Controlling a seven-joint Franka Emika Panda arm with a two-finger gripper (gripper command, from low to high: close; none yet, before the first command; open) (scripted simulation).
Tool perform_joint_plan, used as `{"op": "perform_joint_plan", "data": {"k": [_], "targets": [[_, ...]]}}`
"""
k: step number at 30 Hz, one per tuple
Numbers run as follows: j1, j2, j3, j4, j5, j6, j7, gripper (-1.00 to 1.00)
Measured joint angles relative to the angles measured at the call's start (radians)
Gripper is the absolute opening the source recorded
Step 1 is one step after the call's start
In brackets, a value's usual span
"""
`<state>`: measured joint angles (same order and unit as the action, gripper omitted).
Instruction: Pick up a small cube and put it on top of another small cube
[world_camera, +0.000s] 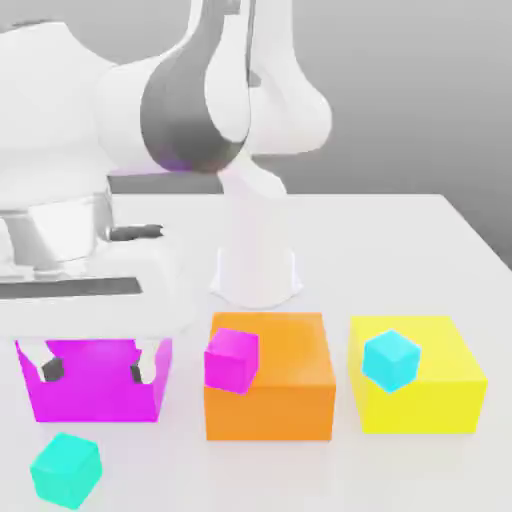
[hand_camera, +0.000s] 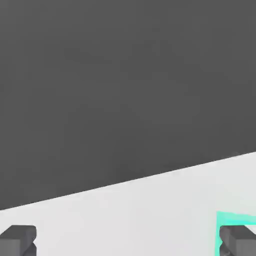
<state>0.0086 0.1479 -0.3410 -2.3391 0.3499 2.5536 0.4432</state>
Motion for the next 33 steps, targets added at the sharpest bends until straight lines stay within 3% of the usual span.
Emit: {"op": "perform_joint_plan", "data": {"k": [6,10,11,18,23,28,33], "targets": [[-0.028,0.168,-0.055,-0.017,-0.055,0.088,0.014,0.0],[-0.086,0.303,0.009,0.009,0.018,0.185,-0.044,0.0],[-0.104,0.333,0.031,0.015,0.038,0.207,-0.059,-1.0],[-0.107,0.338,0.034,0.017,0.039,0.208,-0.06,-1.0],[-0.048,0.188,-0.041,-0.023,-0.064,0.1,0.021,-1.0],[-0.013,0.057,0.0,-0.091,-0.019,-0.001,0.06,-1.0],[0.039,-0.101,0.034,-0.168,-0.048,-0.083,0.157,-1.0]]}}
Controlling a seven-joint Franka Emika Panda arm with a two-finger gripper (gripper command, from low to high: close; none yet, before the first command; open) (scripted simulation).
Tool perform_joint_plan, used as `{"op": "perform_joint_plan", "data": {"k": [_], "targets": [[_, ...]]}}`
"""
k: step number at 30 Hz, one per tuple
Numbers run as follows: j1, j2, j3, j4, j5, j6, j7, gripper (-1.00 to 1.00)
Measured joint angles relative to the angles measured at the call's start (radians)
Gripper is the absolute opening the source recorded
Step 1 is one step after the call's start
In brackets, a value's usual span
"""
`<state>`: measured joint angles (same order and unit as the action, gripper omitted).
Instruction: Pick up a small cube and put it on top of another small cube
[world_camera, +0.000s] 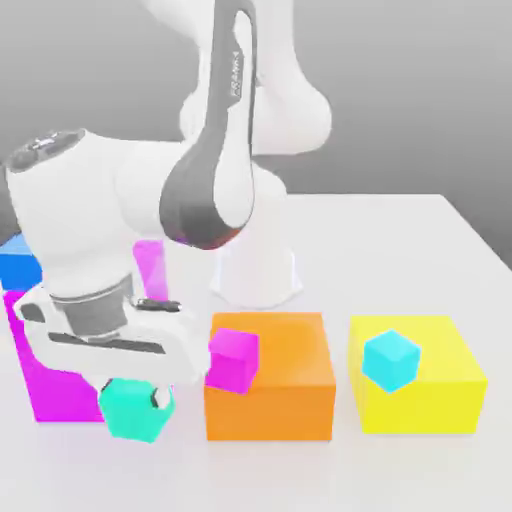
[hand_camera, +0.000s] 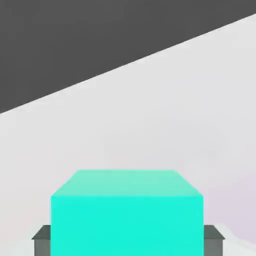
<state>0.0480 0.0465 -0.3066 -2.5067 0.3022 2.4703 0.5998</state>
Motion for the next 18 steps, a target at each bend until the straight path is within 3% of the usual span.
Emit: {"op": "perform_joint_plan", "data": {"k": [6,12,17,18], "targets": [[0.021,-0.218,0.06,-0.099,-0.137,-0.078,0.188,-1.0],[-0.028,-0.434,0.191,-0.198,-0.315,-0.157,0.408,-1.0],[-0.042,-0.342,0.215,-0.263,-0.34,0.005,0.438,-1.0],[-0.042,-0.321,0.215,-0.272,-0.339,0.035,0.437,1.0]]}}
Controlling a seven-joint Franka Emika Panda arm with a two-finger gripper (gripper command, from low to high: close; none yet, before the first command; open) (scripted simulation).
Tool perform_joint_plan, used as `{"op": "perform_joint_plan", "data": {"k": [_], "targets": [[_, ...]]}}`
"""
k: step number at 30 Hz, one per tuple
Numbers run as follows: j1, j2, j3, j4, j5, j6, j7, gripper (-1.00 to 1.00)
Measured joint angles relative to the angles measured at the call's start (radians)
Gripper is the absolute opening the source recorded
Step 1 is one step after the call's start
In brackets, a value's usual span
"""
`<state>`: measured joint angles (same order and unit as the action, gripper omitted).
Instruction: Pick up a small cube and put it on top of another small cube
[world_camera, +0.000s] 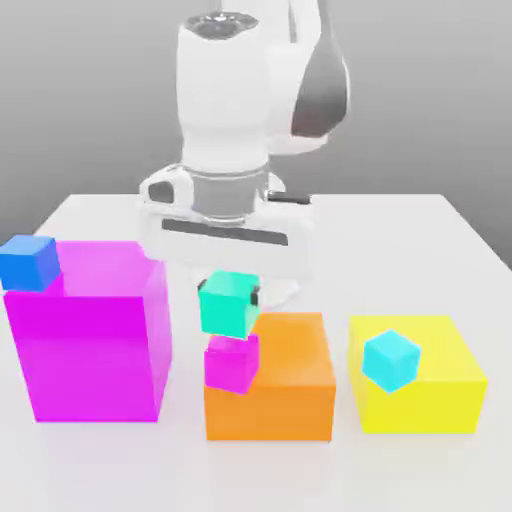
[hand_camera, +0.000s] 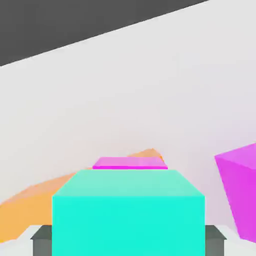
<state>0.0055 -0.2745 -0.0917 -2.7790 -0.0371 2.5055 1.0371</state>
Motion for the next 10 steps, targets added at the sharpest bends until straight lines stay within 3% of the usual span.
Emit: {"op": "perform_joint_plan", "data": {"k": [6,10], "targets": [[-0.001,0.011,0.001,-0.004,-0.001,0.014,0.0,1.0],[-0.002,-0.075,0.004,0.029,-0.007,-0.105,0.006,1.0]]}}
